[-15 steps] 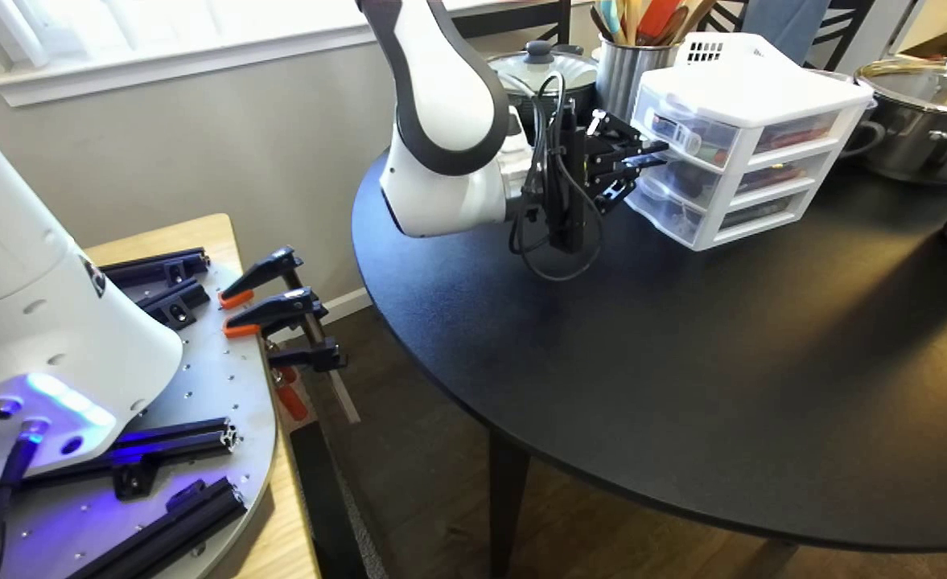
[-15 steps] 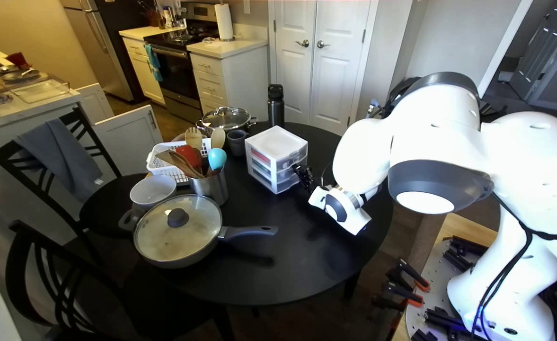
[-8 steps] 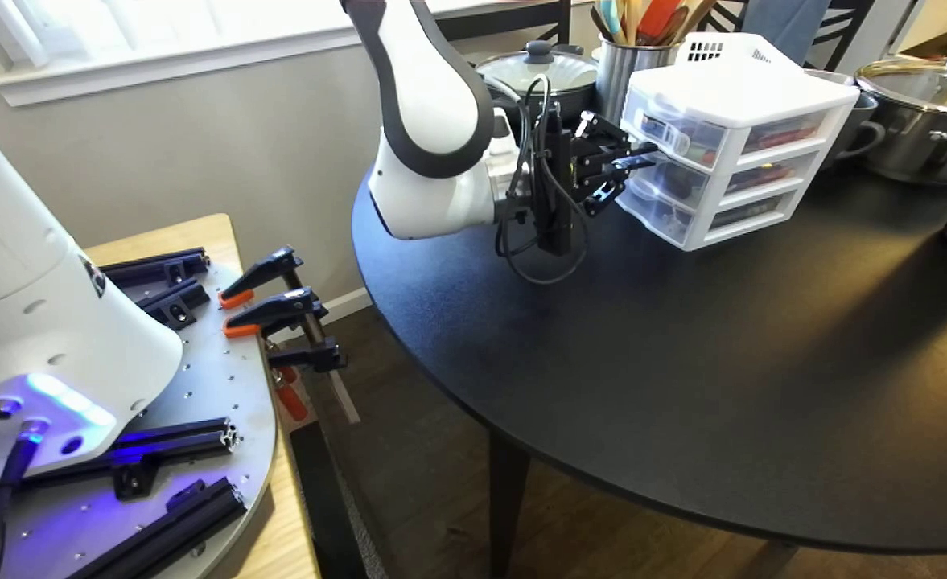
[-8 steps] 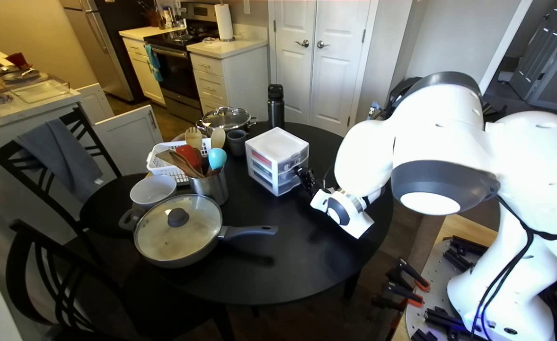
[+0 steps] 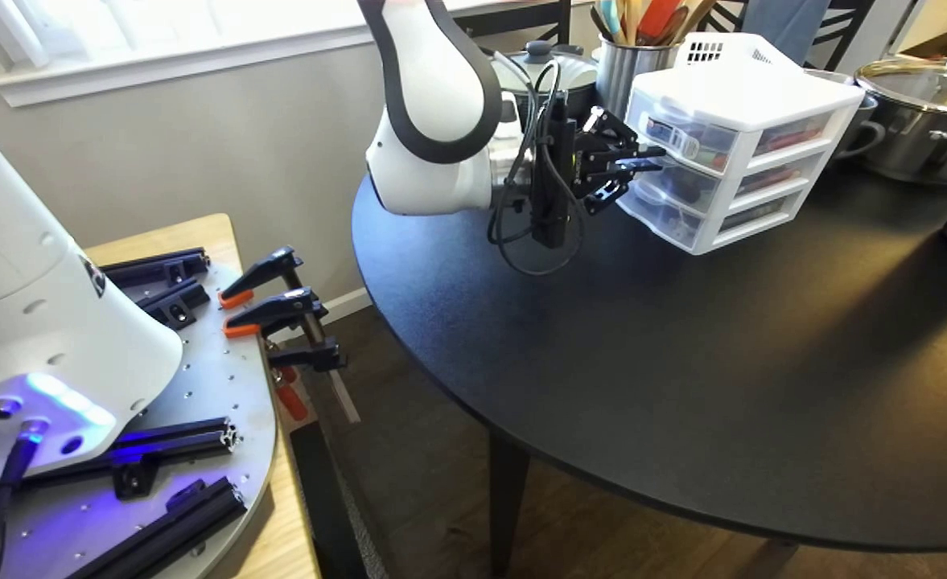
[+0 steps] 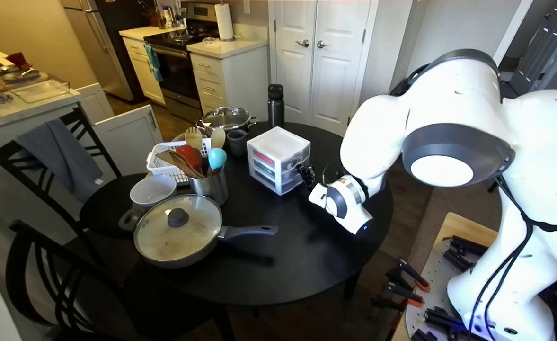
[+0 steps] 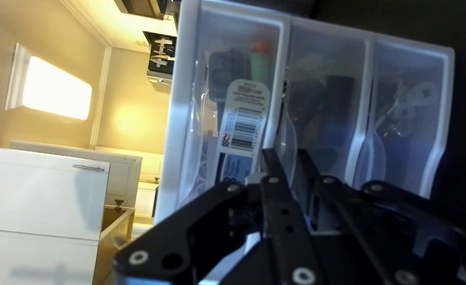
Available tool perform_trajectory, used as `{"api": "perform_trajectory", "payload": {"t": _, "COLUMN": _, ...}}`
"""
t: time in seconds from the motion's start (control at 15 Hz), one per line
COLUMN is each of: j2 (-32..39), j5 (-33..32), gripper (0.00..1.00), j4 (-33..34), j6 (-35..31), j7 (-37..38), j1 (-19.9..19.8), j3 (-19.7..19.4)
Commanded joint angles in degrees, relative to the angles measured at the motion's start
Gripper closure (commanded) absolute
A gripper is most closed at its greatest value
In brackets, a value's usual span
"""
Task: Open the middle drawer
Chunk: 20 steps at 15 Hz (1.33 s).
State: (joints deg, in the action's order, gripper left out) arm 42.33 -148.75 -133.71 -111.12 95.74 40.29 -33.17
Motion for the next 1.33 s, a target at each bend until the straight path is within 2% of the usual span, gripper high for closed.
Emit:
{"api": "perform_trajectory", "payload": {"t": 0.0, "j2": -2.62, "j5": -0.54, "gripper": 0.94, "j4": -3.00, "j6": -3.89, "j7": -3.51, "j1": 0.82, "j3": -1.63}}
{"api": "perform_trajectory", "payload": {"t": 0.33, "j2": -4.47, "j5": -0.28, "gripper": 0.94, "j4": -6.59, "j6": -1.98, "j7": -0.62, "j1": 4.71, "j3": -4.74}}
{"api": "perform_trajectory", "payload": {"t": 0.67, "j2": -5.64, "j5": -0.35, "gripper": 0.94, "j4": -9.15, "j6": -0.97, "j7": -1.73, "j1": 6.48, "j3": -5.49}}
{"api": "perform_trajectory", "payload": {"t": 0.87, "j2": -6.30, "j5": -0.27, "gripper": 0.94, "j4": -9.57, "j6": -2.65, "j7": -2.60, "j1": 7.30, "j3": -6.12}}
{"api": "perform_trajectory", "payload": {"t": 1.0, "j2": -6.56, "j5": -0.36, "gripper": 0.94, "j4": -10.09, "j6": -3.45, "j7": -3.02, "j1": 8.86, "j3": -6.87}}
{"api": "perform_trajectory", "payload": {"t": 1.27, "j2": -8.68, "j5": -0.41, "gripper": 0.94, "j4": -12.50, "j6": -6.94, "j7": -4.07, "j1": 14.47, "j3": -9.15}}
